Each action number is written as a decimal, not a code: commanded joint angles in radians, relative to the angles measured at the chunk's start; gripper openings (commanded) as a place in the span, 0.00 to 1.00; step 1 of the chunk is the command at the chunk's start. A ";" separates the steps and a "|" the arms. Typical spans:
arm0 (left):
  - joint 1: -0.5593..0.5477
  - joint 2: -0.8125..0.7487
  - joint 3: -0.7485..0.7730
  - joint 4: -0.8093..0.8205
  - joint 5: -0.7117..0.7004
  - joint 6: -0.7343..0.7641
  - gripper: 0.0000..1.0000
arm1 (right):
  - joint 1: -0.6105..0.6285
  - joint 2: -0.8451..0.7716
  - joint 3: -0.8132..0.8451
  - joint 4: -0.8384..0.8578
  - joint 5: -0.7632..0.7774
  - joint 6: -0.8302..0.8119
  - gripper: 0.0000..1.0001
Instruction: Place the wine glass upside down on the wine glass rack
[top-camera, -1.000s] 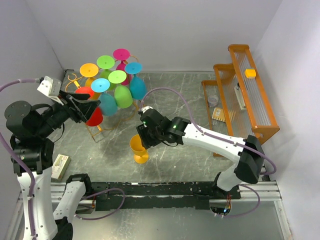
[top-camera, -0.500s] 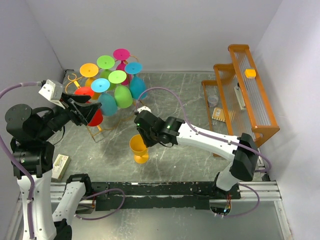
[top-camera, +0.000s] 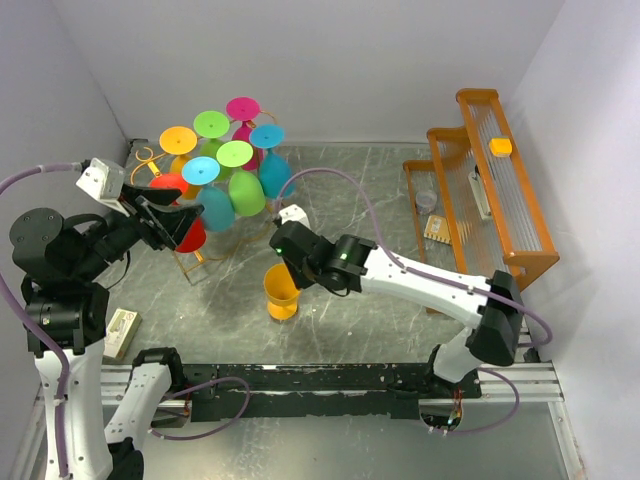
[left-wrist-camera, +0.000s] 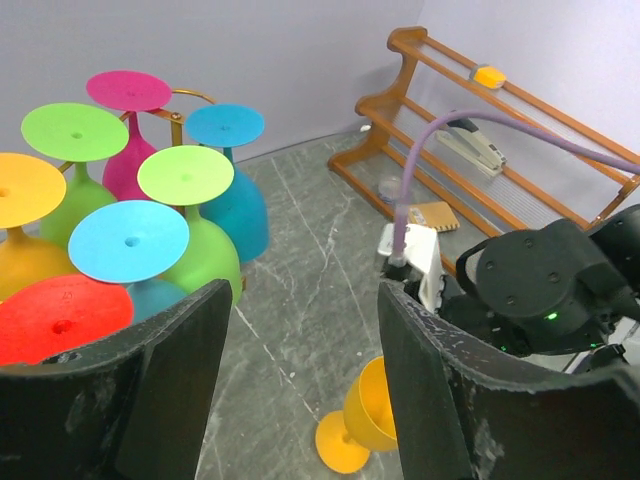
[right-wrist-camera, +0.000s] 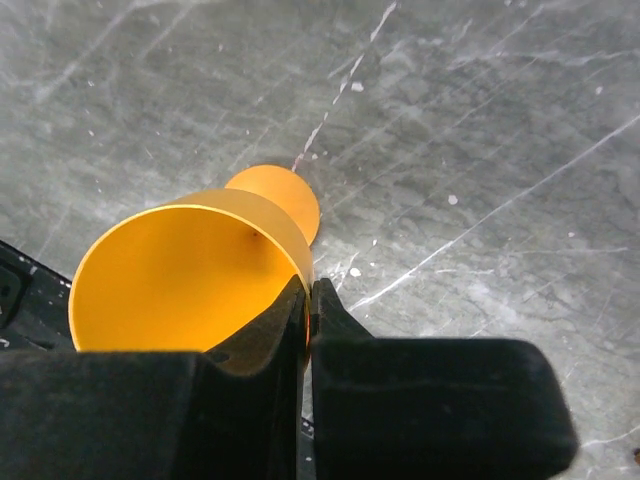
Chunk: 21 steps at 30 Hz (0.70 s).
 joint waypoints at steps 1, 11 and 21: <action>-0.007 0.002 0.008 0.050 0.016 -0.043 0.73 | 0.005 -0.125 -0.030 0.098 0.105 -0.002 0.00; -0.007 0.033 -0.016 0.157 0.104 -0.219 0.77 | 0.003 -0.344 -0.169 0.265 0.305 0.043 0.00; -0.007 0.110 -0.077 0.351 0.191 -0.505 0.77 | 0.002 -0.556 -0.308 0.507 0.444 0.037 0.00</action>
